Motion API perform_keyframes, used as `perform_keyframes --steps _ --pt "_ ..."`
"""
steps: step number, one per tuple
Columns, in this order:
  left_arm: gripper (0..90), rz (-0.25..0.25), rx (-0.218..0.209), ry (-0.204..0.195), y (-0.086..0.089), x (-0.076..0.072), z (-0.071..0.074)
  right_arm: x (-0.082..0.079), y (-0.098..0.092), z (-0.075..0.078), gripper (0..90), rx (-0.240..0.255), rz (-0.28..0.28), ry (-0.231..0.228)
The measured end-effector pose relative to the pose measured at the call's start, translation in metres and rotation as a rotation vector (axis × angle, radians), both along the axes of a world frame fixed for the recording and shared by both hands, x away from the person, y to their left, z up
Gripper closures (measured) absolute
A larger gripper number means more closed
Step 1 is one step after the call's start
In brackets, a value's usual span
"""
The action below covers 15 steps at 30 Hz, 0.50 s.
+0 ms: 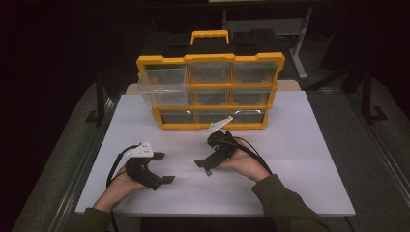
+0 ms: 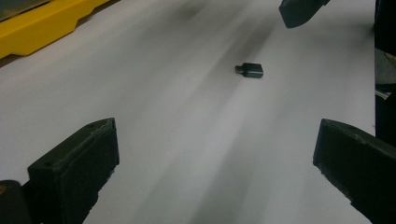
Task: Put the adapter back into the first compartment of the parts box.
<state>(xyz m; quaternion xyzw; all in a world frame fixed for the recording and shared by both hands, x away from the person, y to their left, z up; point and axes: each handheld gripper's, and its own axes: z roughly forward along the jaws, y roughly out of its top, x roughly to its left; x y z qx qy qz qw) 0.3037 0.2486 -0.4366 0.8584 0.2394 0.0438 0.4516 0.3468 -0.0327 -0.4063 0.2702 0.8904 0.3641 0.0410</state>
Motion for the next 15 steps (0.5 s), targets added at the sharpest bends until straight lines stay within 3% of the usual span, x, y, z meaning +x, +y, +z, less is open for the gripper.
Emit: perform_keyframes --steps 15 --pt "0.0 0.004 0.004 -0.001 0.001 -0.001 0.000 -0.003 0.006 -0.015 0.0 -0.067 0.022 0.019"
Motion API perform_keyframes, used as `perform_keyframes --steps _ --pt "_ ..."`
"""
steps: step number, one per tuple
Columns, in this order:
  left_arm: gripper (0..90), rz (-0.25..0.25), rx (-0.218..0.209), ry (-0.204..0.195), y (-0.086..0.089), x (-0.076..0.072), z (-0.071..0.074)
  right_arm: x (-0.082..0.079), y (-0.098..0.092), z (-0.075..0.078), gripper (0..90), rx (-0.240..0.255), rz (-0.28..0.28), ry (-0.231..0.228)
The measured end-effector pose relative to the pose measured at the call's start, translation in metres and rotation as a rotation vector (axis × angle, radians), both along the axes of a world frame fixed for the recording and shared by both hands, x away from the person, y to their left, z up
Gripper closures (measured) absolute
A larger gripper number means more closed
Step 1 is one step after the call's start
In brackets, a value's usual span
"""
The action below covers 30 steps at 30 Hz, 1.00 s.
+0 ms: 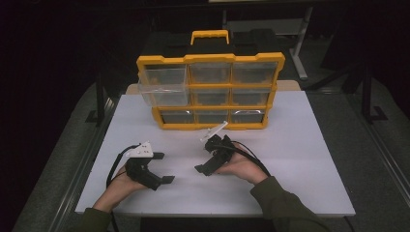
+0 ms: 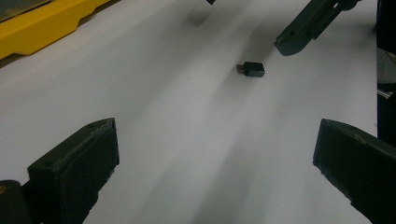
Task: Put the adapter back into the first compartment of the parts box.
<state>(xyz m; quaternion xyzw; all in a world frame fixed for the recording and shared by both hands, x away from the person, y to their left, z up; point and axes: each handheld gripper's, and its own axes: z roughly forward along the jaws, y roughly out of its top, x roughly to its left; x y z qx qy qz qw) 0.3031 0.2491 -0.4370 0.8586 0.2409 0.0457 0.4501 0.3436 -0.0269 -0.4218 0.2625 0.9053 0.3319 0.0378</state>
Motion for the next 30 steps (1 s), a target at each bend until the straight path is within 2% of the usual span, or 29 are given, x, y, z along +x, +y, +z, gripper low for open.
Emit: perform_keyframes --steps 8,27,30 --pt "0.0 -0.005 0.014 -0.008 -0.002 -0.001 -0.002 -0.004 0.000 -0.008 0.0 -0.030 0.009 0.010" --pt "0.0 0.002 0.008 -0.011 -0.001 -0.002 -0.003 -0.013 0.000 -0.017 0.0 -0.067 0.020 0.031" --pt "0.0 0.005 0.008 -0.011 -0.001 -0.002 -0.003 -0.014 0.000 -0.018 3.7 -0.072 0.021 0.033"
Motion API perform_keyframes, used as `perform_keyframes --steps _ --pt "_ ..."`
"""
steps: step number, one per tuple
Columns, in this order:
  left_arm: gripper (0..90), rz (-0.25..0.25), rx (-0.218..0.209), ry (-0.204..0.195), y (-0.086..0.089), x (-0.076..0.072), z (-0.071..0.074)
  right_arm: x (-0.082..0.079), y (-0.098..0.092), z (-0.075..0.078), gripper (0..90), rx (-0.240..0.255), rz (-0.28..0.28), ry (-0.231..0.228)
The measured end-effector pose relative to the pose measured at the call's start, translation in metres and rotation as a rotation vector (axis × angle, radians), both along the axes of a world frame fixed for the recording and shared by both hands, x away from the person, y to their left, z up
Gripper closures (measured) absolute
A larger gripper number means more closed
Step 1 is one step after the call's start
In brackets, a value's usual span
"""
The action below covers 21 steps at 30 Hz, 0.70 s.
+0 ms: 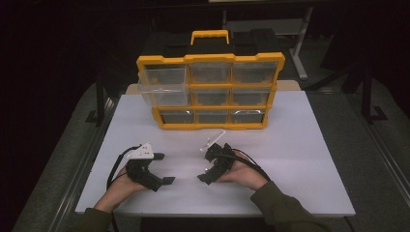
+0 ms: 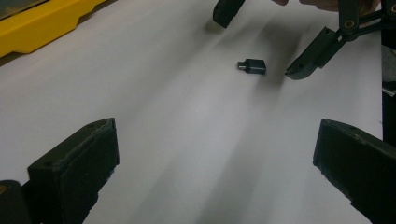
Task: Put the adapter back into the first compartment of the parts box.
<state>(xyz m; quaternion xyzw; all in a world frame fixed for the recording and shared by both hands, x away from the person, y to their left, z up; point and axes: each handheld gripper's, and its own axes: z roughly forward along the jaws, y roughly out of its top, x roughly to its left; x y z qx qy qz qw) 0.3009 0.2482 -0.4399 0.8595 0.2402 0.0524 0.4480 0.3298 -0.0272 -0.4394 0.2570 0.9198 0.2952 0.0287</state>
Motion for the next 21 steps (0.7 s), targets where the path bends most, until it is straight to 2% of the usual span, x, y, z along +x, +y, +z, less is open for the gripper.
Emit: perform_keyframes --steps 7,10,13,14,15,16,21 --pt "0.0 -0.002 -0.004 0.001 0.0000 -0.0005 0.0000 0.0006 -0.0027 0.0017 16.1 -0.003 -0.012 0.007" --pt "0.0 -0.002 0.001 0.001 -0.0002 -0.0002 -0.0003 0.0000 -0.0032 0.0025 26.6 -0.004 -0.010 0.023" --pt "0.0 0.000 -0.005 0.002 0.0001 -0.0002 -0.0002 -0.0003 -0.0031 0.0025 31.7 -0.006 -0.002 0.025" --pt "0.0 0.000 -0.003 0.001 0.0001 -0.0003 -0.0002 -0.0004 -0.0032 0.0023 37.4 -0.009 -0.001 0.029" --pt "0.0 0.000 -0.003 0.001 0.0001 -0.0003 -0.0002 -0.0004 -0.0032 0.0023 37.4 -0.009 -0.001 0.029" --pt "0.0 -0.002 -0.006 0.002 0.0000 -0.0006 -0.0001 -0.0003 -0.0035 0.0024 41.4 -0.015 0.003 0.033" --pt "0.0 -0.004 -0.007 0.002 0.0000 -0.0007 0.0000 -0.0008 -0.0028 0.0018 50.5 -0.017 0.023 0.043"
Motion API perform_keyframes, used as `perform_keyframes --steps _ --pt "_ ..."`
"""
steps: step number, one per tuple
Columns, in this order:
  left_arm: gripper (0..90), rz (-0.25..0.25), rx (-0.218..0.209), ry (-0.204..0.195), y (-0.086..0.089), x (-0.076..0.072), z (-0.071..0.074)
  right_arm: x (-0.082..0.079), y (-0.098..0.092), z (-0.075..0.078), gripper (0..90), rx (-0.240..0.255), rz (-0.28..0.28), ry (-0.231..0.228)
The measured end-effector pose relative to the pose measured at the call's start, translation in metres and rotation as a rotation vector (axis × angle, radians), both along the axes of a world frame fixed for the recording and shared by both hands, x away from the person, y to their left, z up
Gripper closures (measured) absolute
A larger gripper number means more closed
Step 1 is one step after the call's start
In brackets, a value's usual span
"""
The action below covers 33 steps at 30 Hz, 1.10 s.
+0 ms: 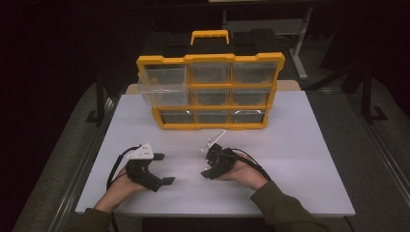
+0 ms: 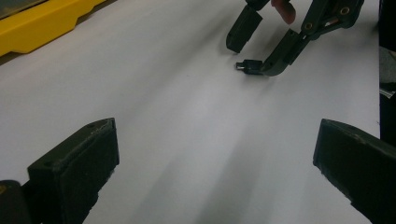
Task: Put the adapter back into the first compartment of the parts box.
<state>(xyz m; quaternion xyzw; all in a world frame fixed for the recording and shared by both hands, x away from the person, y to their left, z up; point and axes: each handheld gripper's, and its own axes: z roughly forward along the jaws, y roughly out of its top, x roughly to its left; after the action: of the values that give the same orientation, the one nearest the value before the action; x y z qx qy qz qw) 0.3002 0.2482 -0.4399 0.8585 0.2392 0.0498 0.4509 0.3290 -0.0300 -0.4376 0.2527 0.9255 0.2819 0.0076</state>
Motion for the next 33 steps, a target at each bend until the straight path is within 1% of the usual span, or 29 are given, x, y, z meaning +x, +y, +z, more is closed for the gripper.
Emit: perform_keyframes --steps 3,7,13,19,25,27,33 --pt "0.0 0.001 -0.001 0.000 0.0005 0.0001 0.0003 -0.0003 0.0008 -0.0011 55.1 -0.006 0.010 0.004" --pt "0.0 0.002 0.000 0.001 0.0002 0.0000 -0.0003 -0.0007 0.0016 -0.0018 58.6 -0.015 0.022 0.002" --pt "0.0 0.003 0.000 0.001 0.0006 -0.0003 -0.0003 -0.0006 0.0019 -0.0020 62.9 -0.020 0.020 -0.006" --pt "0.0 0.002 0.000 0.003 0.0008 -0.0005 -0.0005 -0.0022 0.0027 -0.0019 66.4 -0.037 0.021 -0.018" --pt "0.0 0.003 0.001 0.002 0.0009 -0.0008 -0.0007 -0.0022 0.0025 -0.0020 69.6 -0.044 0.019 -0.023" --pt "0.0 0.001 0.006 0.001 0.0007 -0.0009 -0.0007 -0.0031 0.0032 -0.0020 71.4 -0.054 0.018 -0.035" --pt "0.0 0.001 0.005 0.000 0.0001 -0.0016 -0.0008 -0.0029 0.0033 -0.0022 73.1 -0.056 0.008 -0.034"
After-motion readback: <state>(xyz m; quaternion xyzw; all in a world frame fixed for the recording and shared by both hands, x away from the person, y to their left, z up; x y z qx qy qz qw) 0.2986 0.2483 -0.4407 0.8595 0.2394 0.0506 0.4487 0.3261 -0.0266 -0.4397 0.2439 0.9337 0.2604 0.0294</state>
